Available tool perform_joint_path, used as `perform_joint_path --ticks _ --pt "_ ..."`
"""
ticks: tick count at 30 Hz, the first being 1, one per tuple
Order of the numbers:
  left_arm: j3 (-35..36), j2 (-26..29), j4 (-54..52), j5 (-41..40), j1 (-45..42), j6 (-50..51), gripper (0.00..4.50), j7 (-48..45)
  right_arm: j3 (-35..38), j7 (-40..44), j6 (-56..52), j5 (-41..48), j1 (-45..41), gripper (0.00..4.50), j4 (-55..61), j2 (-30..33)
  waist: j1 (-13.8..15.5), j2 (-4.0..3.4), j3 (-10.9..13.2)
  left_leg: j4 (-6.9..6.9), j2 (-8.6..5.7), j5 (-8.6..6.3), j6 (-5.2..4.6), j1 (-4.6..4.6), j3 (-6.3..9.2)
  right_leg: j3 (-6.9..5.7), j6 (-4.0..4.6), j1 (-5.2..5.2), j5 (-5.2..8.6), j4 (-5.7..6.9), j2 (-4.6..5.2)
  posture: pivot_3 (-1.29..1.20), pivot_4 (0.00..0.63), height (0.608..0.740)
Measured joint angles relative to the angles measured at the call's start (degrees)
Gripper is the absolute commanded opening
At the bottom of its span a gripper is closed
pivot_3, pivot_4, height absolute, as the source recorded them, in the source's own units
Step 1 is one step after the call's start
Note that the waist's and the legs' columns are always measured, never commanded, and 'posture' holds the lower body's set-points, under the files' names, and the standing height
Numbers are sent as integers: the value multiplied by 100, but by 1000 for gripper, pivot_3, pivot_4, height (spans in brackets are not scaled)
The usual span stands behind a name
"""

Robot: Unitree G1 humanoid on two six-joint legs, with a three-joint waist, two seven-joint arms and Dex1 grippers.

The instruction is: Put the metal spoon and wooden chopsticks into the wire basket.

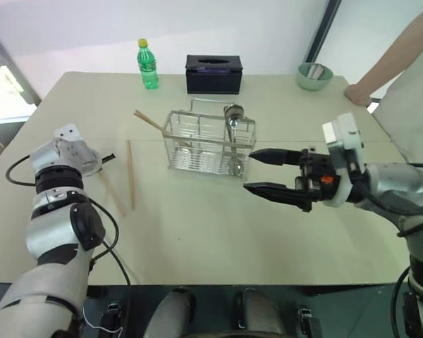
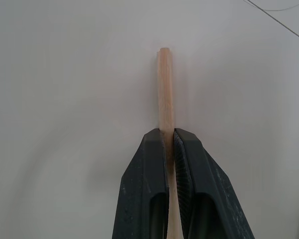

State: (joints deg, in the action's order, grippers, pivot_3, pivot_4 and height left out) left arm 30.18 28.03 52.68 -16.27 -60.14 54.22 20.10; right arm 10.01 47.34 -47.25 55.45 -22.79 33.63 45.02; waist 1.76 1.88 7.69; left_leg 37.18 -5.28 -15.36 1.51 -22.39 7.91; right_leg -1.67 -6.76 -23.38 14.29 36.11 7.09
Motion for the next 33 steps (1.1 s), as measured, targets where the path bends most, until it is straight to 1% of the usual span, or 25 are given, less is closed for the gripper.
perform_joint_path --ticks 6,11,16,17,19,20,22,25,28,33 --pt "-23 7 -53 37 0 -94 24 -41 2 6 17 -6 14 3392 -14 27 38 2 1 -1 1 0 0 -2 0 0 0 -4 0 0 -1 0 150 661" --pt "-23 199 -530 45 0 -292 24 -253 5 -47 19 2 13 3392 -22 39 32 5 3 -2 5 0 1 -4 0 1 0 -6 0 -1 0 0 150 661" --pt "-47 459 -1343 38 -106 -1039 24 -822 67 -93 16 58 14 3392 -25 73 50 5 3 -1 4 0 2 -5 -1 0 0 -4 0 -4 3 0 150 661" --pt "-74 465 -1494 16 -160 -1399 24 -1079 74 -93 13 67 19 3392 -25 111 68 7 3 0 3 0 2 -6 0 -3 1 -2 0 -5 5 0 150 661" --pt "-59 434 -1698 -176 -504 -2075 24 -1604 100 -99 2 110 33 3392 -24 117 81 37 14 5 4 2 5 -16 9 -12 1 -3 0 -9 5 0 150 661" --pt "-18 360 -1834 -340 -816 -2394 24 -1846 103 -106 -3 117 36 3392 -23 119 83 50 14 9 4 2 6 -22 12 -15 1 -3 -1 -11 5 0 150 661" --pt "4 173 -2065 -616 -1429 -2796 24 -2107 106 -141 -3 133 43 3392 -19 118 72 50 12 14 -6 2 6 -20 6 -16 1 3 -1 -14 20 0 150 661" --pt "-44 -257 -2112 -900 -2066 -3128 24 -2354 107 -252 0 168 82 3392 9 98 50 13 -3 9 -20 -9 -16 0 -13 -15 -14 17 7 -12 43 0 150 661" --pt "-300 -712 -1882 -933 -2121 -3365 24 -2617 103 -375 2 180 207 3392 65 69 46 6 -4 7 -17 -8 -17 3 -10 -16 -18 15 9 -4 37 0 150 661" --pt "-969 -1392 -1664 -747 -1756 -3602 24 -3013 112 -637 4 227 275 3392 185 24 28 7 -2 7 -11 -7 -16 -2 -11 -14 -18 7 8 -6 22 0 150 661"
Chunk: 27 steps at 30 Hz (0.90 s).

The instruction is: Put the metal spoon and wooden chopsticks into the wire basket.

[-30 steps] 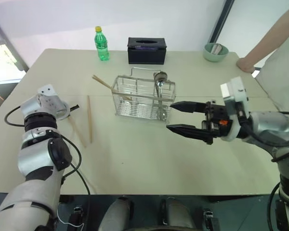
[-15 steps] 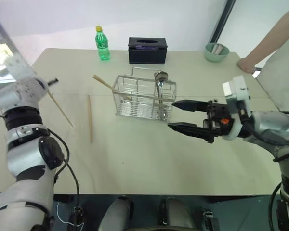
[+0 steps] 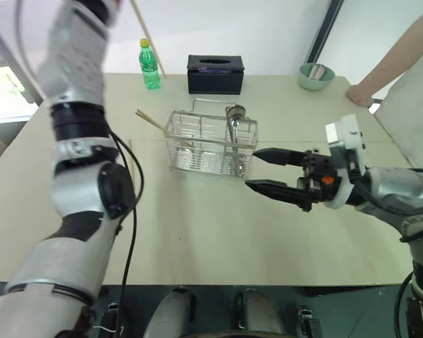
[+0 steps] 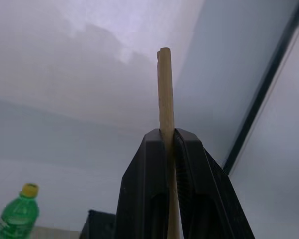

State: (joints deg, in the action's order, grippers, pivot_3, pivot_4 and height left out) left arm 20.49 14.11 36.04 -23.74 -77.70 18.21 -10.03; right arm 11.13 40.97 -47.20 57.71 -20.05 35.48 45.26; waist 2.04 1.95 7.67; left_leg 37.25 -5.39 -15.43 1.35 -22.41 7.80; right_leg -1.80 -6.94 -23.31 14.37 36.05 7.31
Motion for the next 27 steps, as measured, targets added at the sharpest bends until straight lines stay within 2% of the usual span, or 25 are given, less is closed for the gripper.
perform_joint_path --ticks 8,13,18,22,23,27 --pt "-660 -135 -75 327 572 -143 24 -470 182 -520 15 177 402 3392 303 -73 12 -2 4 -2 2 -1 -3 -4 -3 2 1 -4 0 -4 -4 0 150 661" --pt "-785 -141 -100 378 661 -127 24 -581 218 -723 63 206 413 3392 361 -100 19 -2 5 0 2 -1 -3 -3 -1 1 1 -2 0 -2 -6 0 150 661" --pt "-752 -149 -140 307 665 -66 2016 -587 241 -823 133 201 400 3392 309 -100 16 -2 5 -2 2 -1 -4 -3 -1 2 1 -2 0 -3 -8 0 150 661" --pt "-709 -154 -342 226 748 131 4165 -500 231 -838 143 179 320 3392 200 -100 12 -2 5 -1 3 -1 -4 -3 -1 2 1 -3 0 -2 -9 0 150 661" --pt "-678 -153 -403 189 767 184 4456 -456 220 -829 149 155 275 3392 160 -100 7 -2 5 -1 3 -1 -4 -2 -1 2 1 -3 0 -2 -9 0 150 661" --pt "-553 -57 -788 96 857 451 4456 -321 136 -761 180 56 88 3392 -53 -110 6 -3 5 -2 7 -1 -3 -1 0 2 2 -3 0 -2 -14 0 150 661"
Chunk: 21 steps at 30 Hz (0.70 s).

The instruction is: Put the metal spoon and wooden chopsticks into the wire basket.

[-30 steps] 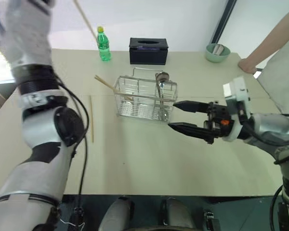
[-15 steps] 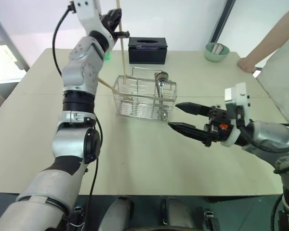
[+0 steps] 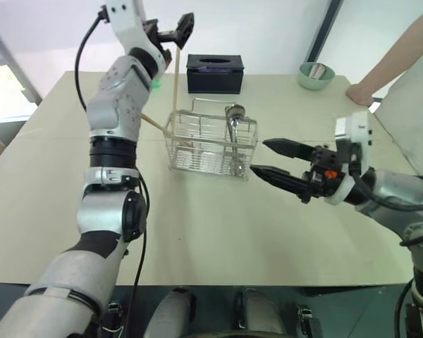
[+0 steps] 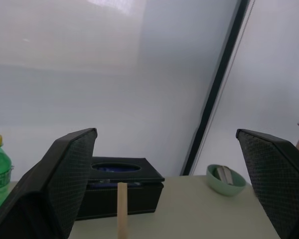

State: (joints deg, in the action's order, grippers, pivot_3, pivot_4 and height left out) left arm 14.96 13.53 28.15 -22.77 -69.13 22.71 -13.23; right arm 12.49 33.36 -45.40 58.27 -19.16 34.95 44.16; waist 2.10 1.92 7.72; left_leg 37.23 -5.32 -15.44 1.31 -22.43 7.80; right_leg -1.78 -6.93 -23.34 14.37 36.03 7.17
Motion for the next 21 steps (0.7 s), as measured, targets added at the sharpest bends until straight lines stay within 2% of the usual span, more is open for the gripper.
perform_joint_path --ticks 13,18,21 --pt "288 141 -755 -399 202 905 4456 353 -320 277 82 -349 -316 3392 -380 -171 0 -2 1 1 0 1 1 0 1 1 0 0 0 0 -1 0 150 661" --pt "431 470 -782 -572 113 1302 4456 349 -390 355 151 -469 -390 3392 -433 -265 -21 -2 2 0 3 1 3 1 1 1 1 -2 0 2 -6 0 150 661" --pt "547 1029 -300 -722 -234 1617 4456 132 -527 416 212 -570 -430 3392 -429 -297 -45 -3 3 -1 4 2 3 1 1 1 1 -5 0 3 -9 0 150 661"
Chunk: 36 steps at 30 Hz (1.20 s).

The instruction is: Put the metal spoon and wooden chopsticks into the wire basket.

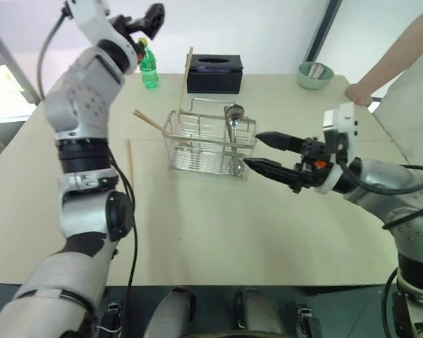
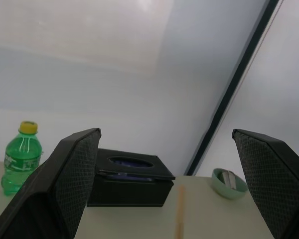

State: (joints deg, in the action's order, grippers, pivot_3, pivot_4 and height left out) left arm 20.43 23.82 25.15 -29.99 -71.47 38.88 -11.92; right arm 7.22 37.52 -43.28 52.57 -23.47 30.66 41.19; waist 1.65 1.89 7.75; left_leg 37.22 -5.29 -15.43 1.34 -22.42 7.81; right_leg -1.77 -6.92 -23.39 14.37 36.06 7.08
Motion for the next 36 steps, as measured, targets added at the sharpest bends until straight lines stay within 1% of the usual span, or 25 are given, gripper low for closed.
perform_joint_path --ticks 2,4,5,6,8,10,12,13,17,20,22,25,29,36 --pt "187 543 478 -67 -316 195 4456 -245 -20 56 21 -36 1 3392 8 -12 -80 -2 1 -2 0 0 0 1 1 0 0 0 0 2 0 0 150 661" --pt "245 856 839 -64 -465 301 4456 -413 -22 99 42 -73 3 3392 10 -8 -91 -2 1 -2 -1 0 0 5 3 0 0 5 0 3 0 0 150 661" --pt "235 1051 1227 -19 -598 392 4456 -400 -32 145 58 -115 9 3392 34 7 -91 -2 1 -2 -2 0 0 4 5 -1 0 5 1 3 0 0 150 661" --pt "241 1287 1702 113 -755 530 4456 -168 -34 217 98 -168 47 3392 82 49 -100 -2 1 -2 -2 0 -1 6 5 -1 -1 4 1 5 -1 0 150 661" --pt "308 1585 2248 392 -844 717 4456 467 -19 314 134 -201 124 3392 99 112 -114 -1 0 -6 -2 0 -1 11 4 2 -1 6 1 5 -2 0 150 661" --pt "314 1659 2641 678 -839 1104 4456 1209 -12 375 160 -276 153 3392 94 130 -111 -1 0 -6 -1 0 -1 11 5 2 -1 5 1 7 -3 0 150 661" --pt "280 1506 2699 875 -634 1529 4456 1719 -32 447 210 -325 149 3392 91 128 -73 4 0 -2 -2 0 1 9 15 0 -2 2 1 6 -3 0 150 661" --pt "274 1467 2699 909 -572 1603 4456 1792 -35 457 223 -345 148 3392 92 128 -71 8 -1 -1 -2 0 1 9 15 0 -1 2 1 6 -3 0 150 661" --pt "406 845 2355 952 -82 2246 4456 2367 -71 622 241 -408 106 3392 73 141 -82 15 -3 2 -7 1 3 0 14 2 -1 4 0 7 4 0 150 661" --pt "495 472 2205 937 160 2568 4456 2525 -81 772 234 -405 84 3392 67 222 -110 16 -1 -3 -3 5 11 -2 11 3 -1 -4 0 8 4 0 150 661" --pt "511 325 2124 942 189 2659 4456 2589 -74 818 204 -394 70 3392 60 278 -122 17 0 -4 1 6 14 -2 9 4 -1 -6 0 7 2 0 150 661" --pt "523 189 2068 967 203 2711 4456 2710 -51 891 101 -290 56 3392 63 353 -116 16 0 -6 2 7 16 1 8 4 -1 -5 0 7 2 0 150 661" --pt "559 144 2083 1058 372 2711 4456 2841 4 1010 16 -176 148 3392 172 504 -98 17 -1 -5 1 7 16 1 7 4 -1 -4 0 7 3 0 150 661" --pt "499 47 2158 1265 436 2711 4456 2879 89 865 -32 -21 177 3392 250 503 -78 17 -1 -4 -2 6 16 0 6 3 -1 -1 0 6 8 0 150 661"
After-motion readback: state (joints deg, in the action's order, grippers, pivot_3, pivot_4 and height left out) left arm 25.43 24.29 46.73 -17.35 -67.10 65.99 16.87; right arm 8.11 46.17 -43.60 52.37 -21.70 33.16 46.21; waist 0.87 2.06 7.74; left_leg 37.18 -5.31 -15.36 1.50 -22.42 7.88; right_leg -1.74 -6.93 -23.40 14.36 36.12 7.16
